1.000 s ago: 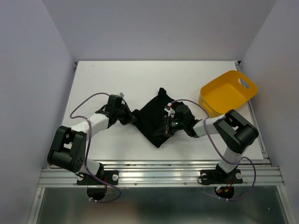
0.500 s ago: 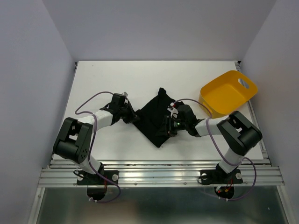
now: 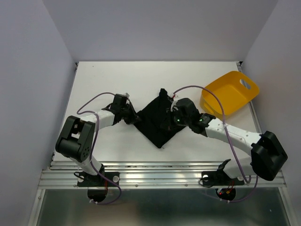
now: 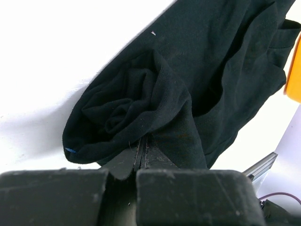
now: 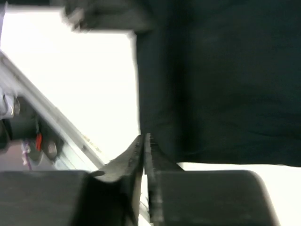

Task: Roll the t-shirts
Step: Roll the T-shirt to the center of the board.

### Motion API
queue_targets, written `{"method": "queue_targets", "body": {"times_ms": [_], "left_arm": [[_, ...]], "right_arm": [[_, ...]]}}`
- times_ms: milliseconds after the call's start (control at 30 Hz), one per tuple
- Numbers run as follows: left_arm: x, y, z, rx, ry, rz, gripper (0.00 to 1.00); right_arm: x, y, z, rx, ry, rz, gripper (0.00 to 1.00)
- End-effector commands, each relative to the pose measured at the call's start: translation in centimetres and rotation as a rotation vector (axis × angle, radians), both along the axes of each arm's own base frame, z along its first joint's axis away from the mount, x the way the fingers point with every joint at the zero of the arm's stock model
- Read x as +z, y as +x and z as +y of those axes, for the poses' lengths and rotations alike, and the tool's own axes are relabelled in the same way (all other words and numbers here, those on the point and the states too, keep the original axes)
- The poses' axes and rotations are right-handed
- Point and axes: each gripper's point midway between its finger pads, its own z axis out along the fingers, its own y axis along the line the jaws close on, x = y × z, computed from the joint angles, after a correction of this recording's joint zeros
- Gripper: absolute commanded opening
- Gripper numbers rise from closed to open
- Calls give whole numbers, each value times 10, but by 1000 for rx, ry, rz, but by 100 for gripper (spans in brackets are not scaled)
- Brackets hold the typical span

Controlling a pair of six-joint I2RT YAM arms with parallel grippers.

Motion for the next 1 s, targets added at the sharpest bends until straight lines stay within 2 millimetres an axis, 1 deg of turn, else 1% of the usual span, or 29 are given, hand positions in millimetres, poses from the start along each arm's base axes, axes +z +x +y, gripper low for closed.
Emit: {"method": "queue_targets", "body": {"times_ms": [0,33,67,100,167,233,300,367,433,567,700,767,800,833,867,933,967], "left_arm": [[1,9,0,0,23,-21,0],[1,9,1,1,23,-21,0],[1,9,1,1,23,-20,0],[1,10,1,2,25,-20,0],[1,10,1,2,28,-19,0],[1,10,2,4,33,-18,0],[1,11,2,4,36,-18,0],[0,11,2,0,40,-14,0],[0,12,2,0,44,-13,0],[2,13,2,-12,51,-20,0],[5,15,3,-15,66,-30,0],[8,16,4,-14,65,-40,0],[11,19,3,-18,65,-52,0],[12,13,3,-34,65,-38,0],[16,13,2,-40,60,-50,0],[26,14,2,-54,55,-79,0],[36,15,2,-55,54,-107,0]], "right_arm": [[3,-30,27,106,-140,-83,1],[1,-33,34,132,-132,-76,1],[-9,-38,40,163,-124,-41,1],[-9,-41,49,190,-97,-42,1],[-23,-48,52,223,-95,1,1],[-32,-48,52,230,-113,9,1],[-44,-46,48,219,-151,17,1],[-54,-39,38,172,-209,4,1],[-66,-30,24,127,-291,-24,1],[-84,-17,4,74,-391,-60,1],[-90,-14,-2,63,-413,-59,1],[-97,-13,-4,58,-429,-55,1],[-102,-11,-10,44,-442,-48,1],[-105,-10,-11,39,-452,-55,1],[-112,-11,-15,38,-471,-52,1],[-117,-9,-18,36,-490,-58,1],[-120,-8,-20,31,-503,-61,1]]}}
